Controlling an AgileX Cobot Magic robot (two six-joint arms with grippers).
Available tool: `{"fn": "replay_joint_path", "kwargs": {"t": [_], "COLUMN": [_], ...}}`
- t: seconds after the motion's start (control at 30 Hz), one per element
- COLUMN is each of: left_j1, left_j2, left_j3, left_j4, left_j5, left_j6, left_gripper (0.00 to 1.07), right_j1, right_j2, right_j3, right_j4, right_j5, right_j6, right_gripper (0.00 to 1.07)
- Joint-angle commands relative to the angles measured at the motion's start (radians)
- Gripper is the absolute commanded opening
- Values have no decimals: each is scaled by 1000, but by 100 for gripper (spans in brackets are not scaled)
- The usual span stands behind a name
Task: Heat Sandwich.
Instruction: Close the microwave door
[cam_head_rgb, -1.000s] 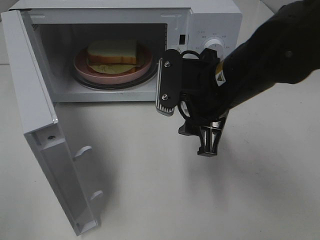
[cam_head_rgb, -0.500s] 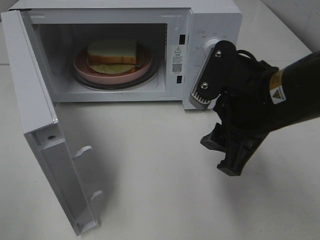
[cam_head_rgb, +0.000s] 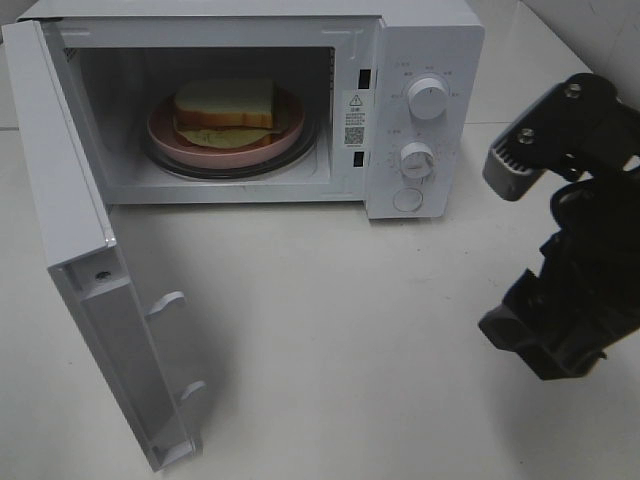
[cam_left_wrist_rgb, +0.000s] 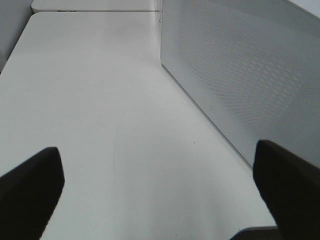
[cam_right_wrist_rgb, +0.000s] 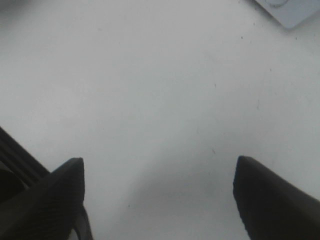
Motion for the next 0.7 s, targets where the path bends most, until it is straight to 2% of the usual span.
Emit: {"fn": "replay_joint_path", "kwargs": {"t": [0.03,0.17,0.7], "left_j1": [5,5,5], "left_j2": [-20,-20,-20], "left_j3": [1,1,1], "left_j4": [-3,-3,-3], "left_j5": [-10,-10,-10], "left_j6": [-5,-5,-5], "left_gripper": [98,98,98], "right_j1": [2,2,2], "right_j2": [-44,-139,-478], "right_j3": [4,4,4], "right_j4": [1,1,-2], "right_j5": [80,207,524], "right_j6": [29,70,81], "right_gripper": [79,76,76]}}
